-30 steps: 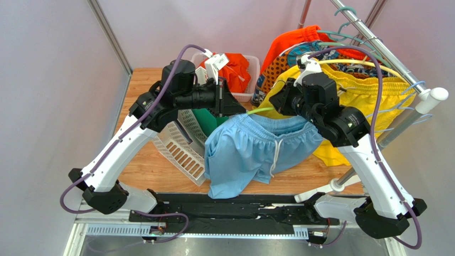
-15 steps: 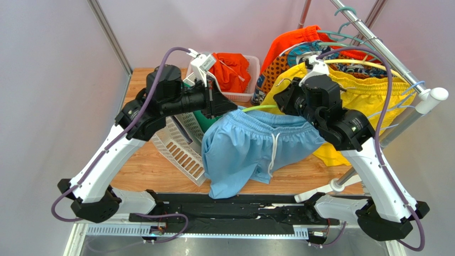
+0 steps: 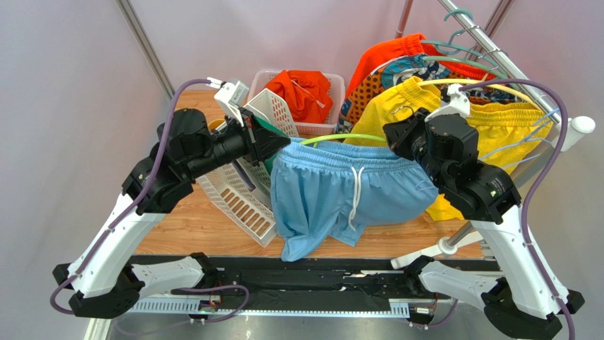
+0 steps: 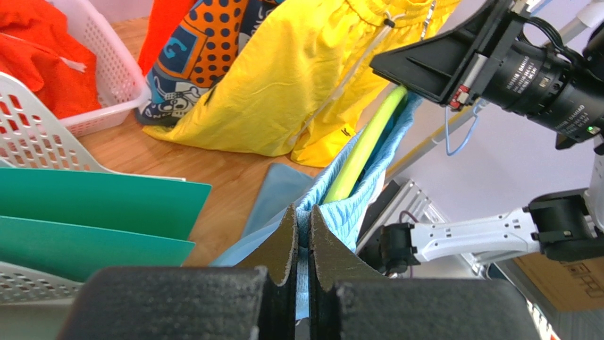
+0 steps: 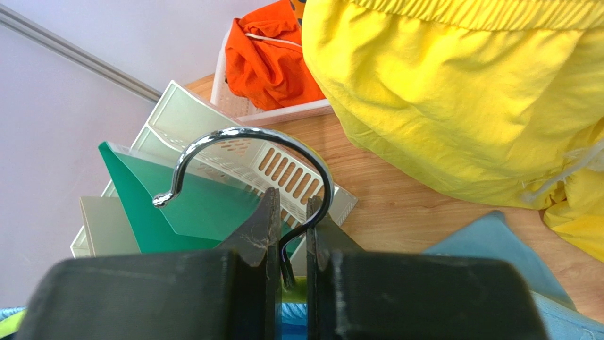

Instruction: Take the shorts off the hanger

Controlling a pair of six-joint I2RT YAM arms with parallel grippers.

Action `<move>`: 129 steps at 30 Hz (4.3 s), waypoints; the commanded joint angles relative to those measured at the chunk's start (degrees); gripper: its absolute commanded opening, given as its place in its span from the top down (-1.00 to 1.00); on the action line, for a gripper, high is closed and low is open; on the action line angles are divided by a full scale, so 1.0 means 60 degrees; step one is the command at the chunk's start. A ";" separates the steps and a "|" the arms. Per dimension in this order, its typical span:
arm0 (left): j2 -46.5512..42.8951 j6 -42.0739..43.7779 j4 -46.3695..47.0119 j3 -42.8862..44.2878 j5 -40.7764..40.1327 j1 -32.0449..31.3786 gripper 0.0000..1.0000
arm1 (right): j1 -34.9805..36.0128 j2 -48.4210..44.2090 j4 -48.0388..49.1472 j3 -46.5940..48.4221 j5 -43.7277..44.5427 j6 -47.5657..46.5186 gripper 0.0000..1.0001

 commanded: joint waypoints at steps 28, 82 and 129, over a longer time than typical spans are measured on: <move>-0.1427 -0.0683 0.0467 -0.1213 -0.1364 0.0160 1.00 | -0.0292 -0.1407 0.0732 -0.1004 0.2285 0.2690 1.00; 0.3572 -0.1768 0.1068 0.1308 0.2826 -0.0191 -0.51 | -0.0351 -0.2550 0.0850 -0.0874 -0.2781 0.4258 1.00; -0.0534 -0.1226 -0.0644 0.0793 0.2239 -0.1070 -0.45 | -0.0351 0.0028 -0.1026 -0.0171 -0.4306 -0.1323 1.00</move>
